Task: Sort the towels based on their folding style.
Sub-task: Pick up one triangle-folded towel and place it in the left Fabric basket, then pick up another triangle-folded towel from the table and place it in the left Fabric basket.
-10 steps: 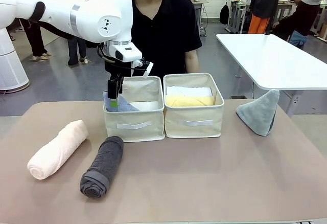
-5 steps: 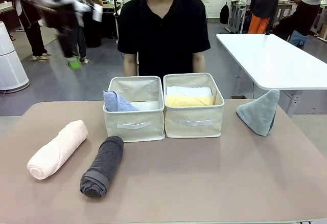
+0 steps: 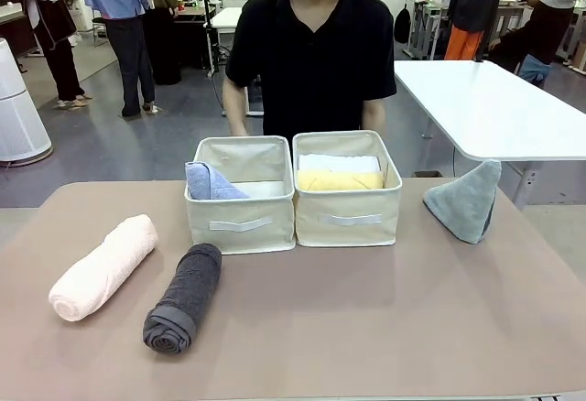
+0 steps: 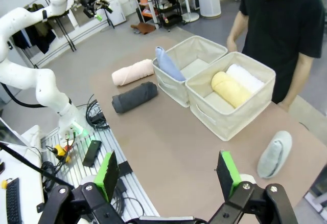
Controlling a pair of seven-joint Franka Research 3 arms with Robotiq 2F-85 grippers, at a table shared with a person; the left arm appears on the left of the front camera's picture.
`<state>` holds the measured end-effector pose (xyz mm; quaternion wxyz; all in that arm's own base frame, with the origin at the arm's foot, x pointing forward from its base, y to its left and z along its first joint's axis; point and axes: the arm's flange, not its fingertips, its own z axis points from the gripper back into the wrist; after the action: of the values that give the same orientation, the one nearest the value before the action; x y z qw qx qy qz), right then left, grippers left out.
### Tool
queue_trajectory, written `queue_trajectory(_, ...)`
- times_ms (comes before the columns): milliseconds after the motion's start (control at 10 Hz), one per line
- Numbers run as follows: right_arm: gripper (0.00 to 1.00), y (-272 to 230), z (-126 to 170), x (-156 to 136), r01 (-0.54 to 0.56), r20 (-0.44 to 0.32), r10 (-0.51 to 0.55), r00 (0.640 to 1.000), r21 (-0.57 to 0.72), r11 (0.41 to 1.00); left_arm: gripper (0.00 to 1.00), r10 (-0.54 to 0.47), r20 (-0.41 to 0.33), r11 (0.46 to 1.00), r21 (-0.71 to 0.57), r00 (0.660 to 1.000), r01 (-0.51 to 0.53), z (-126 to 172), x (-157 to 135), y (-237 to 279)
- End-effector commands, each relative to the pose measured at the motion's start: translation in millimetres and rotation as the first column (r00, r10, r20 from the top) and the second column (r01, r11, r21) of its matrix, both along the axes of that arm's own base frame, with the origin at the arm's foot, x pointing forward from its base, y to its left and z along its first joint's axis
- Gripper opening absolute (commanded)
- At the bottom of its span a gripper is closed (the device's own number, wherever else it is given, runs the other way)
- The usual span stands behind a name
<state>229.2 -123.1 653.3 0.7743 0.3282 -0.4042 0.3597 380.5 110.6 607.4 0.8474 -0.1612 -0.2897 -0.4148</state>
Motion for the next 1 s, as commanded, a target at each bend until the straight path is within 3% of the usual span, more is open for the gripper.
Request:
queue_trajectory(0, 1.00, 1.4, -1.2, 1.6, -0.014, 0.010, 0.014, 1.000, 0.012, 1.000, 1.00, 0.057, 0.041, 0.998, -0.042, 0.998, -0.055, 7.4, -17.8, 21.6)
queue_trajectory(300, 1.00, 1.4, -1.2, 1.6, -0.014, 0.010, 0.014, 1.000, 0.012, 1.000, 1.00, 0.116, 0.031, 0.993, 0.011, 0.993, -0.116, 32.8, -36.7, 33.2)
queue_trajectory(500, 1.00, 1.4, -1.2, 1.6, -0.014, 0.010, 0.014, 1.000, 0.012, 1.000, 1.00, 0.094, 0.000, 0.995, 0.035, 0.996, -0.094, 32.5, -38.8, 31.8)
queue_trajectory(600, 1.00, 1.4, -1.2, 1.6, -0.014, 0.010, 0.014, 1.000, 0.012, 1.000, 1.00, 0.103, 0.053, 0.995, -0.008, 0.993, -0.103, 32.1, -37.5, 38.1)
queue_trajectory(900, 1.00, 1.4, -1.2, 1.6, -0.014, 0.010, 0.014, 1.000, 0.012, 1.000, 1.00, 0.103, 0.053, 0.995, -0.008, 0.993, -0.103, 32.1, -37.5, 38.1)
